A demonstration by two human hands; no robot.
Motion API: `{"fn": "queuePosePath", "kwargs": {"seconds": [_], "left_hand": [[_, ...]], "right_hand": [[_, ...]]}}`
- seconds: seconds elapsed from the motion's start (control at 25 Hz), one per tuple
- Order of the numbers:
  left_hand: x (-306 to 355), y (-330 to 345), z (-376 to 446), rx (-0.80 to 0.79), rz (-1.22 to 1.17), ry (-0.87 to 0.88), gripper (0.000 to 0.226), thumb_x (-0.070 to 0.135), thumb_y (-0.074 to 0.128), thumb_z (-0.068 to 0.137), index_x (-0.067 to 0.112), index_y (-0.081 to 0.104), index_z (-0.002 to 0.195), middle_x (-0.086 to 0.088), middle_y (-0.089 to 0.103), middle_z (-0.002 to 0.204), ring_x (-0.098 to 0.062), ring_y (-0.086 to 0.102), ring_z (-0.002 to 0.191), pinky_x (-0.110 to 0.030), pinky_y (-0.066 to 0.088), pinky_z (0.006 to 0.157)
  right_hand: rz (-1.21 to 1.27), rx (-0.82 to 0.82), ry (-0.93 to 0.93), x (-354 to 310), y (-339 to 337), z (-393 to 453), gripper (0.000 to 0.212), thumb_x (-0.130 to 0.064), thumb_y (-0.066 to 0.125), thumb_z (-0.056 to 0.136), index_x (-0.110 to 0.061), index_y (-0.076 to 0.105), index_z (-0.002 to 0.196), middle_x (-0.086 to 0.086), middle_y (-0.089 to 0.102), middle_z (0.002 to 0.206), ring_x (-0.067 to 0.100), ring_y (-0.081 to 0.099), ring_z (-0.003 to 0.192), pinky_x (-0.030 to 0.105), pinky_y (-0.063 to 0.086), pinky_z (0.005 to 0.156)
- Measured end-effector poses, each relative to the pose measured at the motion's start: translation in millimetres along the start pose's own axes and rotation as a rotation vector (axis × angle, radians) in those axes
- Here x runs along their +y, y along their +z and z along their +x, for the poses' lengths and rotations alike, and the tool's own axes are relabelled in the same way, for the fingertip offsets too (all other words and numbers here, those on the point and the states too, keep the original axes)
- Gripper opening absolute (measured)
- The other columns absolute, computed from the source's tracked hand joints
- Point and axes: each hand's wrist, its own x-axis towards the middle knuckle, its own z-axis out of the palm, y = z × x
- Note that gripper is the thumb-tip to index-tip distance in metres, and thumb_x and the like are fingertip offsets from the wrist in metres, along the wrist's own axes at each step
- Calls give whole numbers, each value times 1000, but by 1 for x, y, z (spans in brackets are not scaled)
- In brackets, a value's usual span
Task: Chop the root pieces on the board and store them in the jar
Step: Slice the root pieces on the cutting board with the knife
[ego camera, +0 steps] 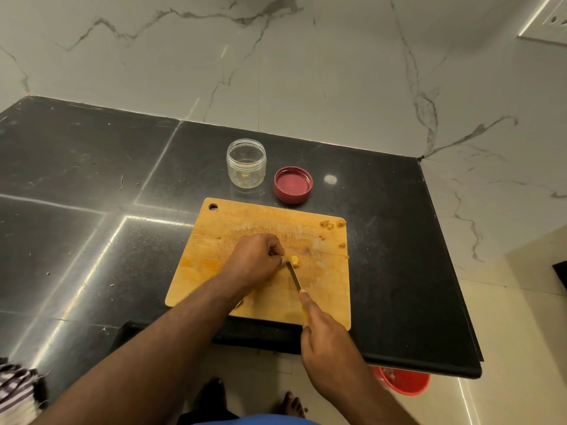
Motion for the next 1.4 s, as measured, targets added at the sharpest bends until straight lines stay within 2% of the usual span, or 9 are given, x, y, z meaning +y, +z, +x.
{"fn": "queuePosePath", "kwargs": {"seconds": [0.24, 0.48, 0.68, 0.8, 0.92, 1.08, 1.2, 1.28, 1.4], "left_hand": [[4, -11, 1, -51, -50, -10, 18, 18, 71, 91, 28, 65, 106, 10, 65, 94, -5, 60, 86, -19, 46, 63], [-7, -41, 7, 27, -235, -83, 9, 28, 72, 92, 25, 73, 101, 5, 70, 96, -12, 64, 91, -34, 57, 77], [-21, -51, 0, 98, -365, -148, 8, 26, 76, 89, 20, 72, 93, 0, 72, 91, -19, 68, 89, -41, 61, 82], [-24, -51, -4, 116, -380, -152, 7, 23, 78, 87, 19, 72, 90, 0, 71, 90, -20, 67, 89, -45, 61, 83], [-24, -53, -6, 108, -412, -149, 12, 19, 77, 88, 23, 72, 97, -1, 70, 92, -19, 67, 90, -42, 61, 82], [-17, -53, -5, 30, -422, -155, 24, 9, 74, 89, 25, 75, 105, -1, 68, 94, -16, 65, 89, -31, 58, 76], [-13, -49, -4, -43, -420, -164, 31, -3, 70, 87, 21, 75, 106, -3, 69, 99, -16, 64, 91, -28, 57, 74], [-11, -43, -4, -76, -373, -134, 26, 1, 73, 86, 21, 74, 103, -5, 70, 99, -18, 66, 92, -34, 59, 78], [-2, -29, -4, -120, -280, -84, 18, 15, 77, 87, 25, 71, 101, 1, 70, 94, -14, 66, 89, -32, 59, 73]], "right_hand": [[106, 59, -1, 8, -17, -11, 52, -25, 39, 103, -42, 26, 151, -14, 53, 122, -1, 53, 88, 12, 43, 71], [12, 101, 28, 17, -22, 8, 54, -25, 39, 102, -38, 23, 152, -7, 49, 141, 8, 58, 102, 24, 49, 86], [60, -74, -104, -10, 3, -3, 54, -30, 38, 104, -45, 18, 151, -14, 49, 129, 0, 48, 106, 18, 43, 93], [91, -52, -110, -9, 3, 2, 53, -29, 39, 104, -45, 22, 151, -19, 47, 128, -4, 47, 110, 15, 43, 92], [79, 26, -60, 4, -5, 5, 53, -28, 39, 103, -44, 23, 151, -23, 42, 130, -6, 47, 109, 9, 40, 88], [53, -68, -99, -7, 6, -6, 54, -31, 39, 103, -47, 19, 151, -19, 47, 127, -4, 48, 108, 15, 42, 90], [91, -49, -92, -5, 5, -8, 53, -31, 40, 103, -46, 22, 151, -25, 43, 130, -10, 43, 110, 10, 36, 92], [133, 0, -40, 4, -7, -5, 52, -29, 41, 103, -45, 27, 150, -21, 48, 133, -12, 48, 102, 8, 39, 84], [190, 51, 40, 15, -21, -4, 51, -23, 42, 103, -43, 31, 149, -13, 58, 114, -5, 56, 68, 14, 43, 58]]}}
